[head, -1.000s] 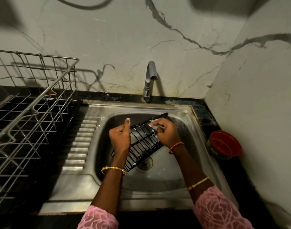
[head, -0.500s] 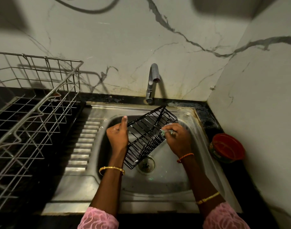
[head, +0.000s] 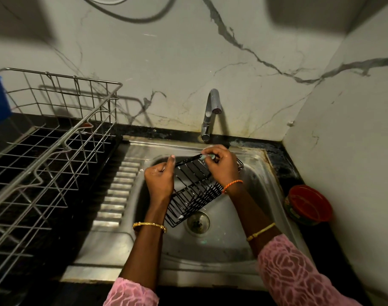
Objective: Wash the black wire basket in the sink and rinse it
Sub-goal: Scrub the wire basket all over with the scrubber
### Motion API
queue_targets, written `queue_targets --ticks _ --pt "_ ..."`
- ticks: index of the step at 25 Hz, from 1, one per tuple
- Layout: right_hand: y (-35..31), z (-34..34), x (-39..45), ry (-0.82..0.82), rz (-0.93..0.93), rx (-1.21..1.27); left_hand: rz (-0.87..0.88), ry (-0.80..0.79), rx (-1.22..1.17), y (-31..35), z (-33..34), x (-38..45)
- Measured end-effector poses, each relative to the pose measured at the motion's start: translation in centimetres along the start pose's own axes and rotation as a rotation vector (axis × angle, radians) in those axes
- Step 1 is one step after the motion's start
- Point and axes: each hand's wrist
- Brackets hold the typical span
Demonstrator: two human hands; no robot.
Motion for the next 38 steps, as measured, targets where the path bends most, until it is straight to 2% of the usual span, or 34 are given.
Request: queue_targets --ticks 3,7,12,16,20,24,28,34,38 --pt "0.2 0.0 0.1 -0.002 0.026 -0.031 0.0 -0.021 0.011 -0.4 0.4 -0.2" --pt "1.2 -0.7 -2.8 -0.083 0.064 -0.1 0.037 0.018 0.039 -0.4 -0.1 0.1" --pt "1.3 -1.1 -7.8 0.047 -0.044 -0.233 -0.04 0.016 0.048 -1.1 -0.1 0.1" --pt "-0.6 0.8 -6.7 -0.003 -0.115 -0.151 -0.015 -0.058 0.056 -1.1 0.2 0.0" --pt "-2.0 0.6 -2.9 -0.055 -0.111 -0.092 0.005 -0.083 0.065 -0.9 0.7 -0.3" --pt "-0.8 -0.7 -6.0 -0.088 -0.131 -0.125 -0.002 -0.051 0.048 -1.1 0.4 0.0" --pt "0.2 -2.6 -9.0 -0.083 -0.043 -0.234 -0.008 -0.086 0.067 -1.6 0.6 -0.3" --pt "1.8 -4.6 -5.1 0.224 0.173 0.006 0.035 -0.151 0.049 -1.0 1.1 -0.7" --pt "1.5 -3.7 -1.8 0.207 0.19 0.085 0.048 -0.178 0.044 -0.6 1.7 -1.0"
Point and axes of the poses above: each hand's wrist, its own x-axis towards the middle knuckle, its own z-axis out of the palm, y = z × x, and after that the axes turned 11 degrees about -y, right-handed
